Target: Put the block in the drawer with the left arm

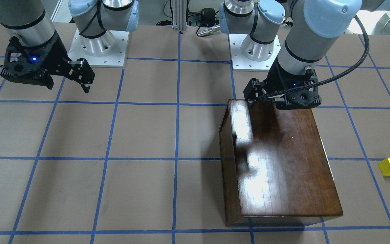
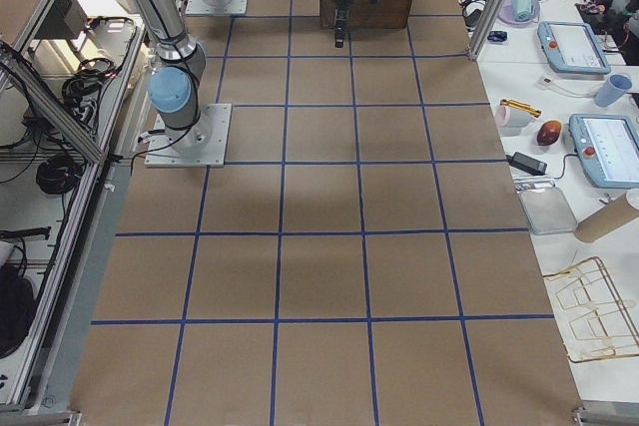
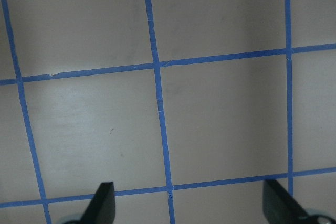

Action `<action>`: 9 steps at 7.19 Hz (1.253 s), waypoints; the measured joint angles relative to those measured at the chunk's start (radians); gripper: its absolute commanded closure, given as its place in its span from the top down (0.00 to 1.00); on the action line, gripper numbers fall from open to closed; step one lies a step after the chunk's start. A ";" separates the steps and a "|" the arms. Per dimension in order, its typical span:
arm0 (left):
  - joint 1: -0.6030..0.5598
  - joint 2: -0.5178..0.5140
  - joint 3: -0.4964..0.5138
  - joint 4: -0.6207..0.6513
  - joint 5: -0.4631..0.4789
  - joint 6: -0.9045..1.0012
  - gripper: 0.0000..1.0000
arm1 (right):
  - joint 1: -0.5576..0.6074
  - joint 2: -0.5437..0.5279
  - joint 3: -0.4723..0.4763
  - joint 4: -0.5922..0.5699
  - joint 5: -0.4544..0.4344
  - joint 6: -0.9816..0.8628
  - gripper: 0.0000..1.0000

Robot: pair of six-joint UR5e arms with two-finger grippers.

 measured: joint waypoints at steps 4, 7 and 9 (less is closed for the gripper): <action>0.002 0.002 0.000 0.000 0.000 0.000 1.00 | 0.000 0.000 0.000 0.000 0.000 0.000 1.00; 0.002 0.017 -0.003 -0.004 0.000 0.001 1.00 | -0.001 0.000 0.000 0.000 0.000 0.000 1.00; 0.002 0.019 -0.004 -0.004 -0.001 0.002 1.00 | 0.000 0.000 0.001 0.000 0.000 0.000 1.00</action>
